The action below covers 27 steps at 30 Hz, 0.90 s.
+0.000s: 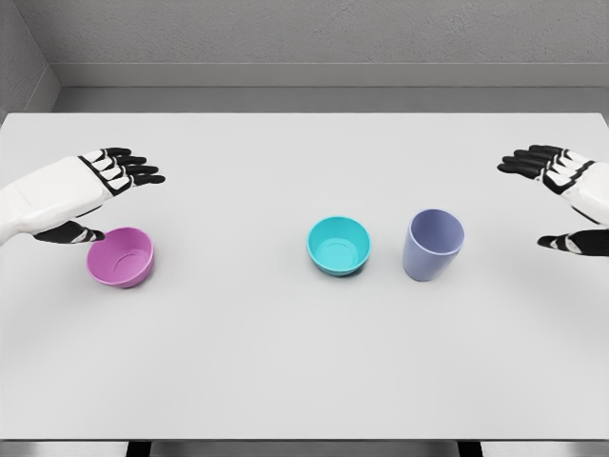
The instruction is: Stacking bowl and cup with both arms
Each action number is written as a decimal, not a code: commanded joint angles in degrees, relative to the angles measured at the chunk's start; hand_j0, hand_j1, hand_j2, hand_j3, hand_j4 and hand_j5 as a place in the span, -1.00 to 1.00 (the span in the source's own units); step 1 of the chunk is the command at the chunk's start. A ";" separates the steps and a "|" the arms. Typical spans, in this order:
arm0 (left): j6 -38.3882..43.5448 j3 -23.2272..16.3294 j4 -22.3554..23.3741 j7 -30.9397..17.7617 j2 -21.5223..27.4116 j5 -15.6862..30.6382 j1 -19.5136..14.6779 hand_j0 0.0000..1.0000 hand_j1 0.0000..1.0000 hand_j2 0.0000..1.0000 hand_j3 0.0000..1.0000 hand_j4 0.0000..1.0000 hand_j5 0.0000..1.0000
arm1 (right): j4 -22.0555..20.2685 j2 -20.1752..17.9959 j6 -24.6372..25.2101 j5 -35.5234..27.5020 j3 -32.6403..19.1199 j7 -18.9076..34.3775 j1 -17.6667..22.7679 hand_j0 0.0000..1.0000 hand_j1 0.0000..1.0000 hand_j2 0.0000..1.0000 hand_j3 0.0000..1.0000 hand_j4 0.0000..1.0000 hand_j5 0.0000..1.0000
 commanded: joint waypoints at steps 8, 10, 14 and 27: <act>0.10 -4.64 0.00 0.29 10.16 1.58 -1.58 1.00 1.00 1.00 1.00 1.00 1.00 | -0.23 0.19 -0.01 2.10 -0.22 0.13 -1.05 1.00 1.00 1.00 1.00 1.00 1.00; 0.10 -7.63 -0.18 0.03 15.87 7.56 -2.72 1.00 1.00 1.00 1.00 1.00 1.00 | -0.23 -0.16 -0.01 2.63 -0.30 0.13 -1.93 1.00 1.00 1.00 1.00 1.00 1.00; 0.10 -9.12 -0.09 -0.32 20.53 14.50 -4.48 1.00 1.00 1.00 1.00 1.00 1.00 | 3.55 0.01 -0.01 4.38 -0.57 -0.05 -2.37 1.00 1.00 1.00 1.00 1.00 1.00; 0.10 -27.74 7.29 -0.76 13.68 18.54 -15.10 1.00 1.00 1.00 1.00 1.00 1.00 | 3.11 -0.95 -0.01 5.44 -0.31 0.13 -6.94 1.00 1.00 1.00 1.00 1.00 1.00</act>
